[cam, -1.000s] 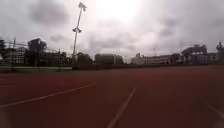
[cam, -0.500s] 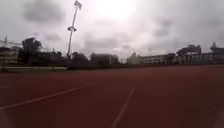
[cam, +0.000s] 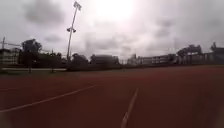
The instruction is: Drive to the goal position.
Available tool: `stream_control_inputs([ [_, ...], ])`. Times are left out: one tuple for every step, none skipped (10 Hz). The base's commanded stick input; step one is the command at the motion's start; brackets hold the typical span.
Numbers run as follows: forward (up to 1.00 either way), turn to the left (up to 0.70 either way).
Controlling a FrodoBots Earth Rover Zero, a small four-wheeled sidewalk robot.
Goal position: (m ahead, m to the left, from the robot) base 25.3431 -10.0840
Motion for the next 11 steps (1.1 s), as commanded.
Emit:
stream_control_inputs([
  [0.50, -0.21],
  [0.50, 0.00],
  [0.50, 0.00],
  [0.50, 0.00],
  [0.50, 0.00],
  [0.50, 0.00],
  [0.50, 0.00],
  [0.50, 0.00],
  [0.50, 0.00],
  [0.50, 0.00],
  [0.50, 0.00],
])
